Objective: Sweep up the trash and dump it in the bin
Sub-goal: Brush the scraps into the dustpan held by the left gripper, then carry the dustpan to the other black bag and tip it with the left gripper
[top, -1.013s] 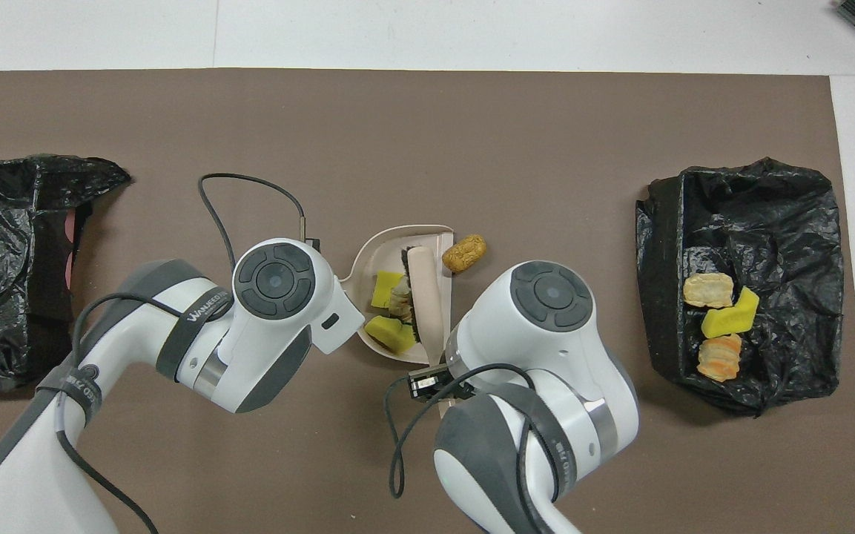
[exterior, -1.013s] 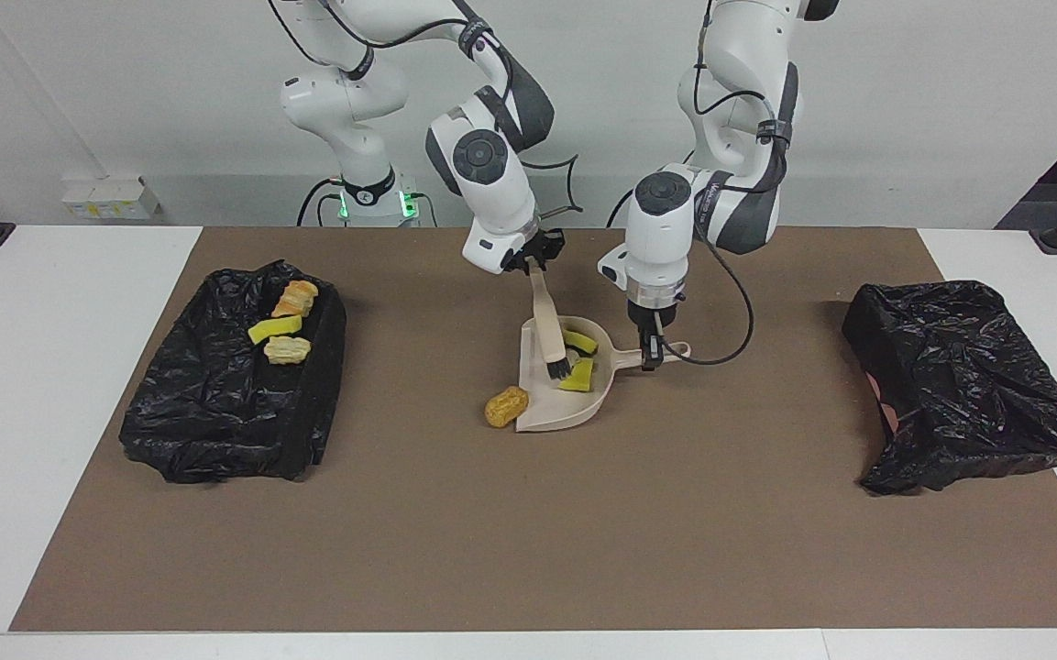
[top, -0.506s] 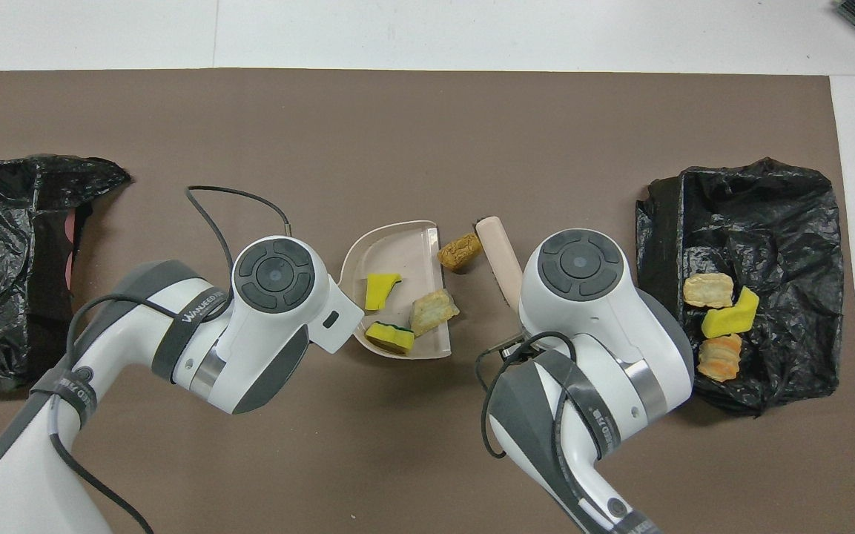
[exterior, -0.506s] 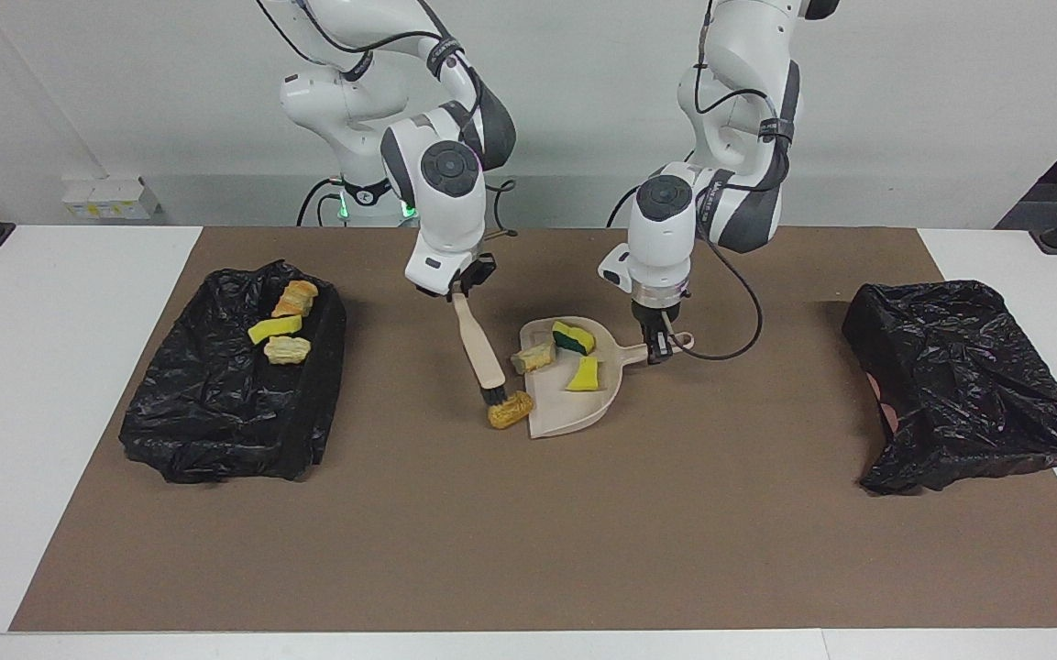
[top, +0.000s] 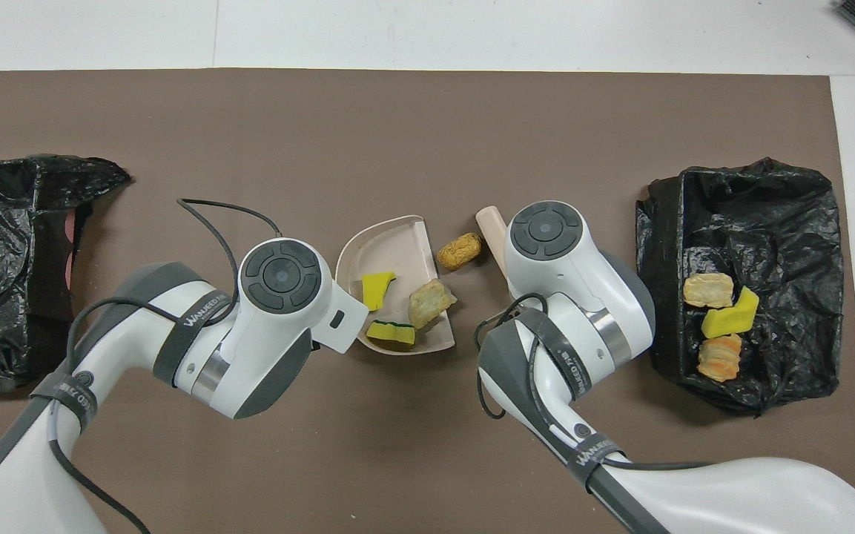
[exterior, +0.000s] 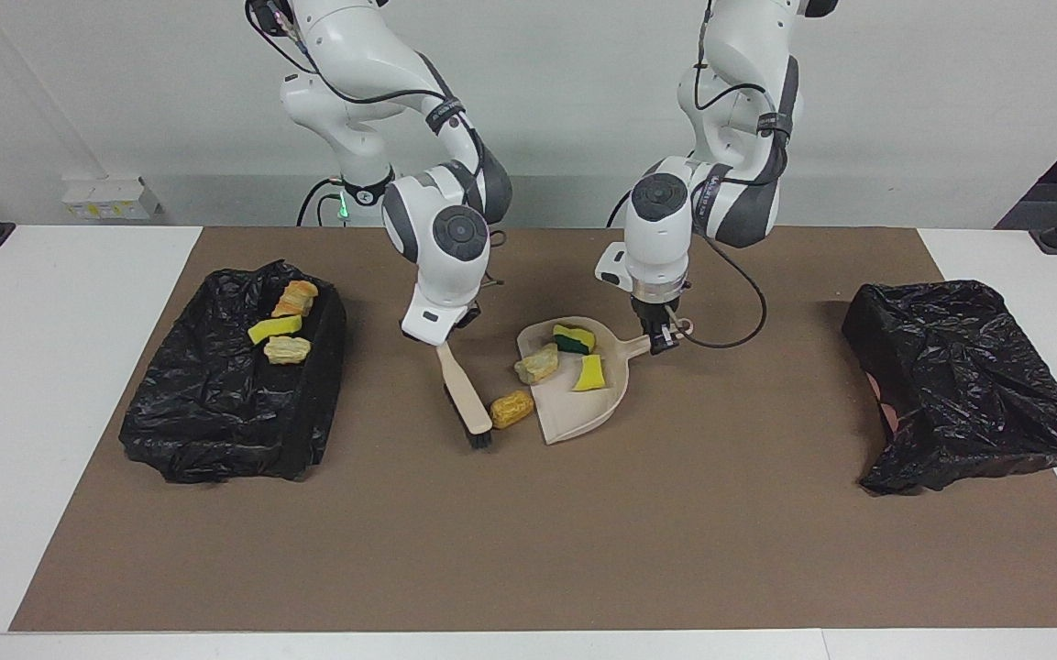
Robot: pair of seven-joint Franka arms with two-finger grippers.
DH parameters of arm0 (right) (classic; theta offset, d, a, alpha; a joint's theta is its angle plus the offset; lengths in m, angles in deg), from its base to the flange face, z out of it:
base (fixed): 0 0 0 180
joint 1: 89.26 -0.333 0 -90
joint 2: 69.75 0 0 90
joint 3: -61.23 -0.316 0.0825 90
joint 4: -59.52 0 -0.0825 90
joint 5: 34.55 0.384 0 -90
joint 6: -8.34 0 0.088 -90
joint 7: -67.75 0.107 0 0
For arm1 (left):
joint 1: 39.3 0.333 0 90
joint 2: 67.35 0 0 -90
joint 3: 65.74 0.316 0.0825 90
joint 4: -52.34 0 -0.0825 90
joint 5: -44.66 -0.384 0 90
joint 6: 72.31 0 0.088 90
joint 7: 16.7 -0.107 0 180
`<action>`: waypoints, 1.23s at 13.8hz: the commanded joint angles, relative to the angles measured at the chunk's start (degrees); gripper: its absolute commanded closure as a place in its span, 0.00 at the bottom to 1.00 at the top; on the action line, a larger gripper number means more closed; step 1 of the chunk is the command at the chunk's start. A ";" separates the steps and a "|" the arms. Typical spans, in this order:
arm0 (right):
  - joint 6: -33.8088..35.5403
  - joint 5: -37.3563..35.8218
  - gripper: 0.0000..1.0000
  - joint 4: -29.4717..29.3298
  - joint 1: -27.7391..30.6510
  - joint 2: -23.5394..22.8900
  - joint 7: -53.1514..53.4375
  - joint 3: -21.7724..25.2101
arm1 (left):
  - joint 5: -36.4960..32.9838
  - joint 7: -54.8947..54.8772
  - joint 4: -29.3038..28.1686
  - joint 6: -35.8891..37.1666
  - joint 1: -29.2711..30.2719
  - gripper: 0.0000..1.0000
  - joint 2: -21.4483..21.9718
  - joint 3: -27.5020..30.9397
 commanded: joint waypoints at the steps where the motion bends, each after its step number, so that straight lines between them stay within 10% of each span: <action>1: 0.11 9.89 1.00 1.10 -0.31 1.31 -1.44 -1.03 | 0.18 1.62 -1.54 -1.29 0.15 1.00 1.23 0.36; 10: 0.90 17.68 1.00 1.36 -4.45 7.71 16.38 -2.18 | 3.76 -4.34 -2.78 -9.47 1.98 1.00 0.01 0.36; 17: 8.74 19.16 1.00 3.02 -6.36 17.39 27.91 -2.79 | 9.22 -15.83 8.36 3.16 10.85 1.00 -1.14 0.36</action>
